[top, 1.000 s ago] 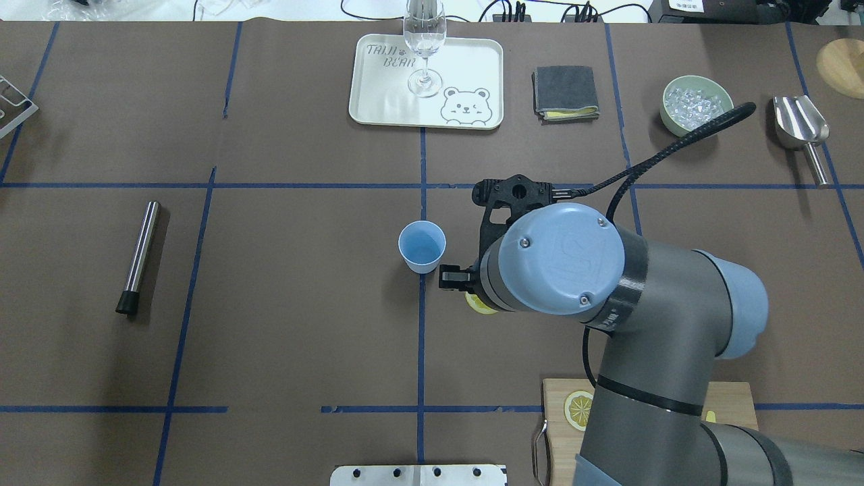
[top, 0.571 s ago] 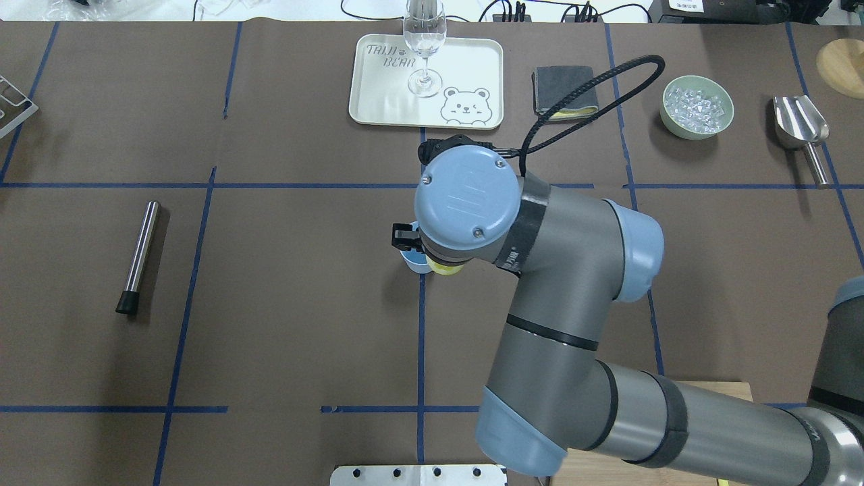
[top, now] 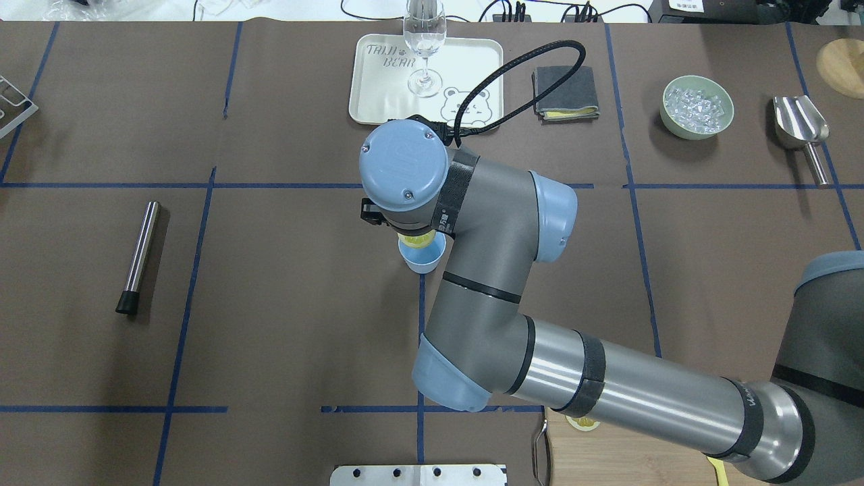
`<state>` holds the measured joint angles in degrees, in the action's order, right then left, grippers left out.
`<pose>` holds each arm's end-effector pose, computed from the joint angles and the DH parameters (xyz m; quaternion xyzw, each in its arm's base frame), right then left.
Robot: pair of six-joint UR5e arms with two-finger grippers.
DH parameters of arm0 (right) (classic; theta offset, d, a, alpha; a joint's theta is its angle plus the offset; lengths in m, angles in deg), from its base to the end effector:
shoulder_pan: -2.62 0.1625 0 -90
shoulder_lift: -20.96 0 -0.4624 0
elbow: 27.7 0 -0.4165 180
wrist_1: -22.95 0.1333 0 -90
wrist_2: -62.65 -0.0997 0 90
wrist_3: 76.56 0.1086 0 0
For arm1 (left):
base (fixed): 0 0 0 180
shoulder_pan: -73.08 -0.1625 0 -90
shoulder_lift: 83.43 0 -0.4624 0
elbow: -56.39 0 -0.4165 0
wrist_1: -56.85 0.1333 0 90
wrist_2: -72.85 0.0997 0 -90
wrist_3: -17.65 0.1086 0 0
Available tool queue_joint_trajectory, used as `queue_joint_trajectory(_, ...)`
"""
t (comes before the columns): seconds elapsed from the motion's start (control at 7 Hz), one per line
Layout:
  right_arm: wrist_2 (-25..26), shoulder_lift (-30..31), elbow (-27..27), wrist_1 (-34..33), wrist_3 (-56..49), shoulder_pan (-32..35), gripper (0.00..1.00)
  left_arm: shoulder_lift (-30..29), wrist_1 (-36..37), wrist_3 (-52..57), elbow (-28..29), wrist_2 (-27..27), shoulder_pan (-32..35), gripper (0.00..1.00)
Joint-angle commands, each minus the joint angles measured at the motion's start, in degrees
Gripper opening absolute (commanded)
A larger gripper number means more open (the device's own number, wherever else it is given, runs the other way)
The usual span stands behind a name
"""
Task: Squeeze lemon into cup
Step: 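Lower the lemon slice into the blue cup and open the right gripper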
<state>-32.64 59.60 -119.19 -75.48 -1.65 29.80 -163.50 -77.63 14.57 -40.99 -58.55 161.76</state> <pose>-0.6194 -0.4566 0.1267 0.0963 -0.3676 0.0800 0.9215 -0.0508 -0.4662 0.6305 0.3218 0.3427 0.1130 0.8754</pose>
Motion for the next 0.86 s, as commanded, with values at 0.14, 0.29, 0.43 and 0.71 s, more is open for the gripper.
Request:
queue_joint_trajectory(0.14,-0.34,0.55,1.49,0.34,-0.03,-0.37,0.57,0.00,-0.09,0.00,0.00,0.00,0.00,1.00)
queue_joint_trajectory(0.29,-0.34,0.82,1.84,0.34,-0.03,-0.63,0.57,0.00,0.00,0.00,0.00,0.00,0.00,1.00)
queue_joint_trajectory(0.43,-0.34,1.08,1.84,0.42,-0.03,-1.07,0.59,0.00,0.00,0.00,0.00,0.00,0.00,1.00)
queue_joint_trajectory(0.71,-0.34,1.26,1.93,0.51,-0.12,-1.42,0.62,0.00,0.00,0.00,0.00,-0.09,0.00,1.00)
